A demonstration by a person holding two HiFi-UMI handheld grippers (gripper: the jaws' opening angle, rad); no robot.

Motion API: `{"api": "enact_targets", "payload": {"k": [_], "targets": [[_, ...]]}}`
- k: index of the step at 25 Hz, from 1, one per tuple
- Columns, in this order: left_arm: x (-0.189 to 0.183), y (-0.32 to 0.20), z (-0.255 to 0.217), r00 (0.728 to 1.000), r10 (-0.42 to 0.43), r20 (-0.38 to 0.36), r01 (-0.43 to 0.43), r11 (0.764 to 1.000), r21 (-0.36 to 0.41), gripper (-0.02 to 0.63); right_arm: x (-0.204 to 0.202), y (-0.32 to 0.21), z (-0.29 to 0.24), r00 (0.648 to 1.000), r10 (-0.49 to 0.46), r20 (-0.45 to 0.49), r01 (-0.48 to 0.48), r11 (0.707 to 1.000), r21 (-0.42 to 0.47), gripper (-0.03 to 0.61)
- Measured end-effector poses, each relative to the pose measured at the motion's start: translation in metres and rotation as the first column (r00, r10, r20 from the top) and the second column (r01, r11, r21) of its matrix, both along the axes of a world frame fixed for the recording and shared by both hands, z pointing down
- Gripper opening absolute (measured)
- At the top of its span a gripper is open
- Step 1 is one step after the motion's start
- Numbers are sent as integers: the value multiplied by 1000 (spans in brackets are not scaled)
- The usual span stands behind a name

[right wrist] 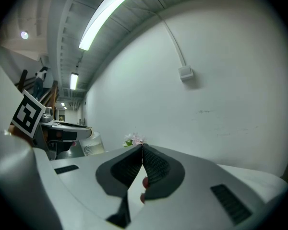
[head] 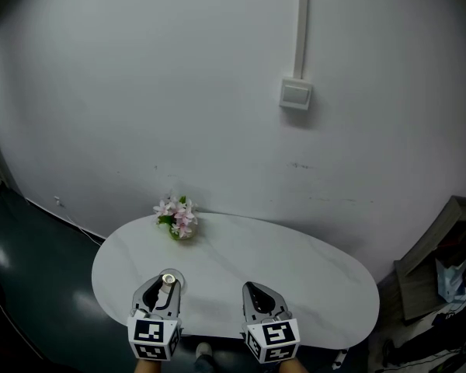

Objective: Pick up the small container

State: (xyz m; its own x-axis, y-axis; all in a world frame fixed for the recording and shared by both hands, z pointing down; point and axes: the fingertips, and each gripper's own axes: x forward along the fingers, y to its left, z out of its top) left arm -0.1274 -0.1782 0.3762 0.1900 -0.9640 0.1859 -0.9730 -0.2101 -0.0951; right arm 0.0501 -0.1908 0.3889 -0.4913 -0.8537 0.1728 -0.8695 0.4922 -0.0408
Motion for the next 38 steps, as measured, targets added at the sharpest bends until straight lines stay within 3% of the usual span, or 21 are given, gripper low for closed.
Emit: {"api": "enact_targets", "payload": {"k": [21,38], "targets": [[-5,25,-12,1000,-10,-1,10,999,39,129,5,20,-17,1000,19,-19,-18,998,57,66],[-5,20,-12,1000,-7,7,7,1000,30,129,10,14,-15,999,28,-18,-27,999,43,66]]}}
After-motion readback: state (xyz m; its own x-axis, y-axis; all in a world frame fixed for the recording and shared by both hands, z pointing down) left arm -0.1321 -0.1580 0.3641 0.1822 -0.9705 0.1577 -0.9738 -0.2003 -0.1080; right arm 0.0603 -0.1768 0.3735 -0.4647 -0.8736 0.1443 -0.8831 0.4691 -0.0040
